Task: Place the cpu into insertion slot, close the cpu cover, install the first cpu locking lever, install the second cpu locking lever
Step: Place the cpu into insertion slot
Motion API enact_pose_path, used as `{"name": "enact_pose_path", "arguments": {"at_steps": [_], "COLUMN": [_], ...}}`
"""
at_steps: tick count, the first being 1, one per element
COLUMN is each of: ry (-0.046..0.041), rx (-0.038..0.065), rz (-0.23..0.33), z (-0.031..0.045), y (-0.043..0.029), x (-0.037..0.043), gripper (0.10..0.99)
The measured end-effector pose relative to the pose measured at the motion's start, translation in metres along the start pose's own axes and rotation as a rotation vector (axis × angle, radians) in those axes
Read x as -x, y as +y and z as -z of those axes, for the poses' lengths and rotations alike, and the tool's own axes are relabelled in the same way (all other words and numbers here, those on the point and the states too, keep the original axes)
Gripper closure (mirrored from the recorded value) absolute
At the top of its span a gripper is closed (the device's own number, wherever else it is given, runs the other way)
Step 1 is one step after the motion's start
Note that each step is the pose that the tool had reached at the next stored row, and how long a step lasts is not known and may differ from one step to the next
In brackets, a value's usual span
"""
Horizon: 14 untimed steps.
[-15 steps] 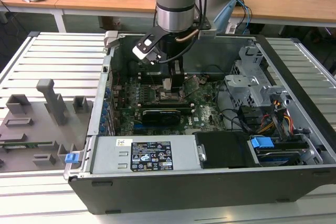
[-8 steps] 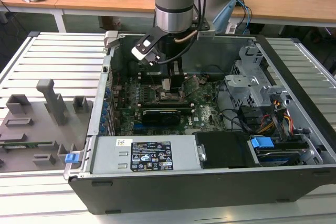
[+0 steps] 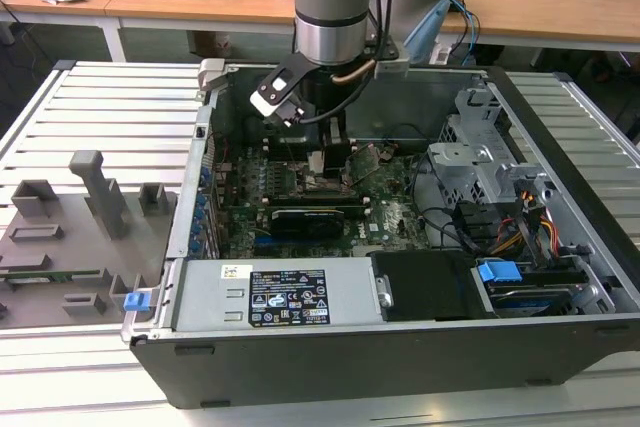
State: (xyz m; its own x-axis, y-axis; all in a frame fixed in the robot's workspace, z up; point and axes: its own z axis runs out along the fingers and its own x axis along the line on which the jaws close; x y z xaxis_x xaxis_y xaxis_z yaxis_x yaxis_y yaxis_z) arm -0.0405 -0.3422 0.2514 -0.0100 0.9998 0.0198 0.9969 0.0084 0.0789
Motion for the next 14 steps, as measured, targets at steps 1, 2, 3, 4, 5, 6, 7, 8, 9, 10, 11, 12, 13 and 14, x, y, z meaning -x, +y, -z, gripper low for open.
{"name": "enact_pose_path", "arguments": {"at_steps": [1, 2, 3, 4, 5, 6, 7, 8, 9, 10, 11, 12, 13, 14], "ry": [0.0, 0.0, 0.0001, 0.0003, 0.0002, 0.0, 0.0001, 0.0001, 0.0001, 0.0, 0.0, 0.0, 0.0, 0.0001], "rx": [0.0, 0.0, 0.0, 0.0, 0.0, 0.0, 0.0, 0.0, 0.0, 0.0, 0.0, 0.0, 0.0, 0.0], "rz": [0.0, 0.0, 0.0, 0.0, 0.0, 0.0, 0.0, 0.0, 0.0, 0.0, 0.0, 0.0, 0.0, 0.0], "z": [-0.0003, -0.0005, -0.0008, -0.0014, -0.002, -0.0027, -0.0032, -0.0042, -0.0049, -0.0059, -0.0066, -0.0075, -0.008, -0.0088], "y": [0.0, -0.0001, -0.0001, -0.0001, -0.0002, -0.0003, -0.0007, -0.0008, -0.0008, -0.0009, -0.001, -0.0011, -0.0011, -0.0012], "x": [0.0, 0.0, 0.0, 0.0, 0.0, 0.0, 0.0, -0.0001, -0.0003, -0.0006, -0.0008, -0.001, -0.0011, -0.0012], "gripper": [0.545, 0.545, 0.545, 0.545, 0.545, 0.545, 0.545, 0.545, 0.545, 0.545, 0.545, 0.545, 0.545, 0.545]}}
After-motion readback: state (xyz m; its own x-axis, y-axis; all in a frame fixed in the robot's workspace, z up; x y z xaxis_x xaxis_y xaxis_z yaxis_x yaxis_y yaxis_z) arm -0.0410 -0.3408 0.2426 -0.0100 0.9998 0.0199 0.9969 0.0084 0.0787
